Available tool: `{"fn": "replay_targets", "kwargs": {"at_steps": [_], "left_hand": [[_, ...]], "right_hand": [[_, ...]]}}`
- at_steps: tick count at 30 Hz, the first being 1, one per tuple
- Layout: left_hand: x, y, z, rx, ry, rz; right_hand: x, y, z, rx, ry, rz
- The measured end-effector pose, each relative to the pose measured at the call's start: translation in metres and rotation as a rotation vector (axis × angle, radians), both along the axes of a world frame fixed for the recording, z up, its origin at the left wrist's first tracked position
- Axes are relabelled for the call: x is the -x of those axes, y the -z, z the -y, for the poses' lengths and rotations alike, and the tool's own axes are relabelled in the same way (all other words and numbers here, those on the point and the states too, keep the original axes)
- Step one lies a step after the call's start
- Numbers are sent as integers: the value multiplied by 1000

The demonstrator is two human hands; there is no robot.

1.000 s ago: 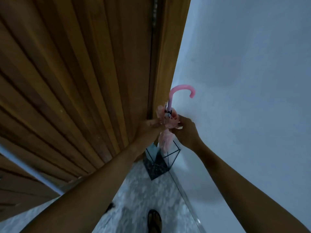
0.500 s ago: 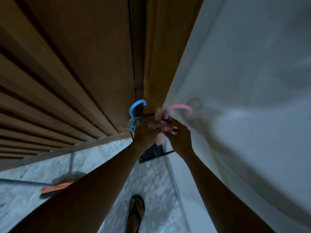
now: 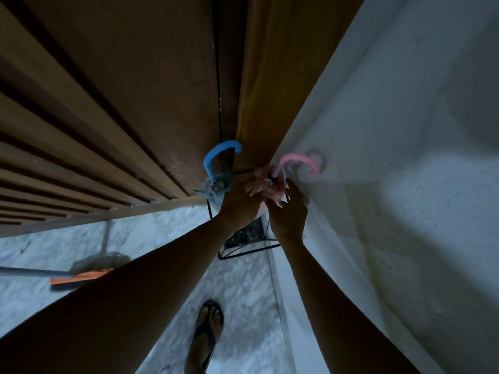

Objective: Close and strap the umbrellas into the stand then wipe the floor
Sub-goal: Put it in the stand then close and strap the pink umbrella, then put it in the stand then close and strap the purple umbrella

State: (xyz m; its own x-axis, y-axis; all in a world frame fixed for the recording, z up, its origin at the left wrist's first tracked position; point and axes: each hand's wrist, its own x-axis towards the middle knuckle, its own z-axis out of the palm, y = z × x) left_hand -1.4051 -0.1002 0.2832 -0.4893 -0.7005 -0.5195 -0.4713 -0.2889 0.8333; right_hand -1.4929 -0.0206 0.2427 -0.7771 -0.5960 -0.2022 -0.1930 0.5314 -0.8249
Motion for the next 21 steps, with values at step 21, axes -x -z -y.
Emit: {"fn": "replay_targets", "kwargs": {"at_steps": [21], "left_hand": [[-390,-257,-47,212,-161,400]], "right_hand": [[-308,-224,2,-151,-420,127]]}}
